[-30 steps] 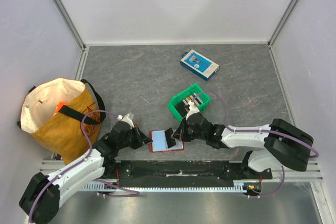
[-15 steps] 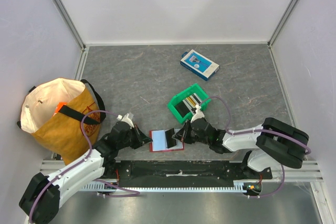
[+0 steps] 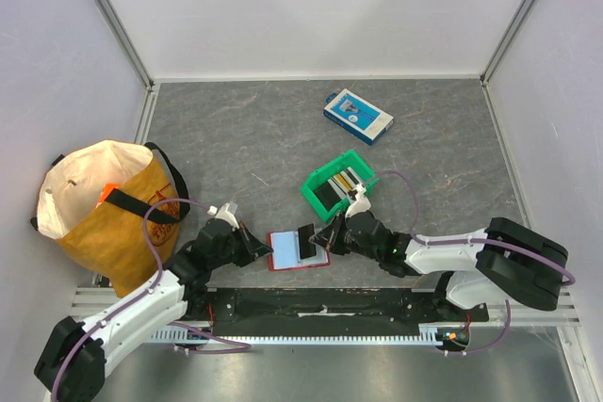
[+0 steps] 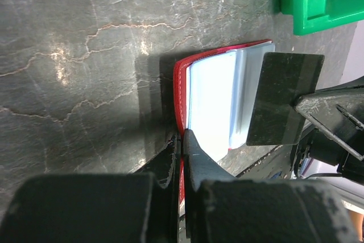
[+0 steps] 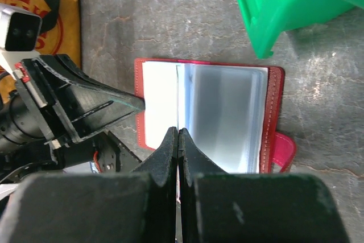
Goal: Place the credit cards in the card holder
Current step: Insert the credit card into the card holder.
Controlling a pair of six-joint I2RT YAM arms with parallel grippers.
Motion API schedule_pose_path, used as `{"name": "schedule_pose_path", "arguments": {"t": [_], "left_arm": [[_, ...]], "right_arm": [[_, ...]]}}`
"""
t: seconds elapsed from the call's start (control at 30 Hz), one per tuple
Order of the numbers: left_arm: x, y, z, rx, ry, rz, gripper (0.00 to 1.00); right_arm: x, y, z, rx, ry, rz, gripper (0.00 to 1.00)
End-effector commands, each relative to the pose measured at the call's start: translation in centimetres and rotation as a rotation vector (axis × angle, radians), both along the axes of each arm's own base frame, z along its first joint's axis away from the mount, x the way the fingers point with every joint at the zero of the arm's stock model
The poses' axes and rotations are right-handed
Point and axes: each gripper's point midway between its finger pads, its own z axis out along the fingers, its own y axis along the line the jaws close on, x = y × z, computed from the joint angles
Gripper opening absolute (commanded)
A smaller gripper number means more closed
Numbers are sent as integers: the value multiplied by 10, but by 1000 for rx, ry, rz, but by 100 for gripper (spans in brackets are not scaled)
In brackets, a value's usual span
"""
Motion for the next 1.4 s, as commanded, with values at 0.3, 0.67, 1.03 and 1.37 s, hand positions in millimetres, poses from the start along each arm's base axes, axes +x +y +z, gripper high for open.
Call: {"name": "schedule_pose_path", "arguments": {"t": [0.3,0.67,1.03,1.37], "left_arm": [[-5,6,-18,25,47,21,2],[-4,7,-19,30,48,30,2],[-3,6,-16,24,39,28,2],[-2,5,-15,18,34,27,2]], "right_arm": [[-1,21,-6,19,6,36,0],[4,11,5,-1,-39,-2,0],[-1,29,0,10,-19,64,0],[-7,19,-25,-44,39,49,0]]}}
